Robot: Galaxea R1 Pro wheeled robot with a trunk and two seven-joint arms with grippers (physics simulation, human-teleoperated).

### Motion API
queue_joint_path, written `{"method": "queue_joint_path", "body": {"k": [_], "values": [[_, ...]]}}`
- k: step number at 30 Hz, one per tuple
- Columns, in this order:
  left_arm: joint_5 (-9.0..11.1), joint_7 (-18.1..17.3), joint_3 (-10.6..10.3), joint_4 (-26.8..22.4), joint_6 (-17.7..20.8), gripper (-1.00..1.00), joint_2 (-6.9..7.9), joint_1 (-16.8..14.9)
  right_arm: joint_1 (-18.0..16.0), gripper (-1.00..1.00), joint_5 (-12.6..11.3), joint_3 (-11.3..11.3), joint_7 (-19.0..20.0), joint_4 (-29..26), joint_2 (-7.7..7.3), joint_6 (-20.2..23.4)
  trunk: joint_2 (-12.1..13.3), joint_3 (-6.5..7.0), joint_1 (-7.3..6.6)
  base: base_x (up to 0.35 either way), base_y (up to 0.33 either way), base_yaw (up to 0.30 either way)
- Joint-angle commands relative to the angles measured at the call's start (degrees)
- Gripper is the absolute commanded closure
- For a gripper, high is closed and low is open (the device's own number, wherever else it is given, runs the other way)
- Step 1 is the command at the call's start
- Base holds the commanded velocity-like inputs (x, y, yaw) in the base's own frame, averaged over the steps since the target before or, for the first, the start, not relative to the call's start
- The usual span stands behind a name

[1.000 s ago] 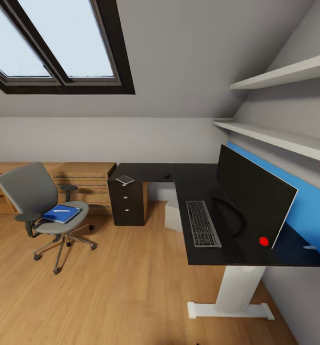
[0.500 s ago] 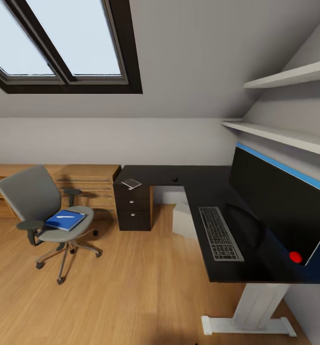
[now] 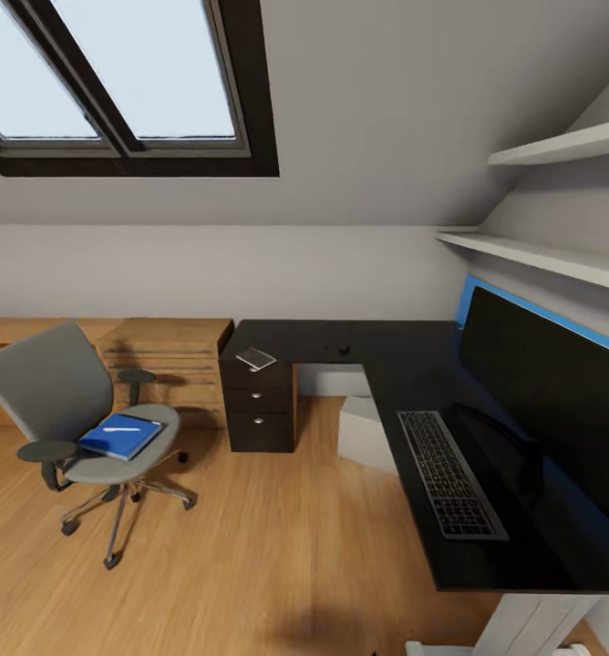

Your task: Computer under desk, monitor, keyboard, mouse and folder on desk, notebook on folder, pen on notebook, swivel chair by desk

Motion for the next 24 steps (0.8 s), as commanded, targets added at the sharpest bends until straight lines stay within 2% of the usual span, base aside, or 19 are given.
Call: {"method": "queue_joint_path", "body": {"k": [1,24], "values": [[0.52,-0.41,0.22,0.0,0.25,-1.0,-0.06,0.0,-0.06,-1.0,-0.61,0.35,0.21,0.09,-0.03,-0.29,-0.05,-0.07,0.05,0.332,0.089,0.0],[0.53,-0.41,0.22,0.16,0.18,-1.0,-0.03,0.0,-0.06,-1.0,-0.61,0.35,0.28,0.14,-0.22,-0.29,-0.05,-0.07,0.05,0.337,0.045,0.0]]}}
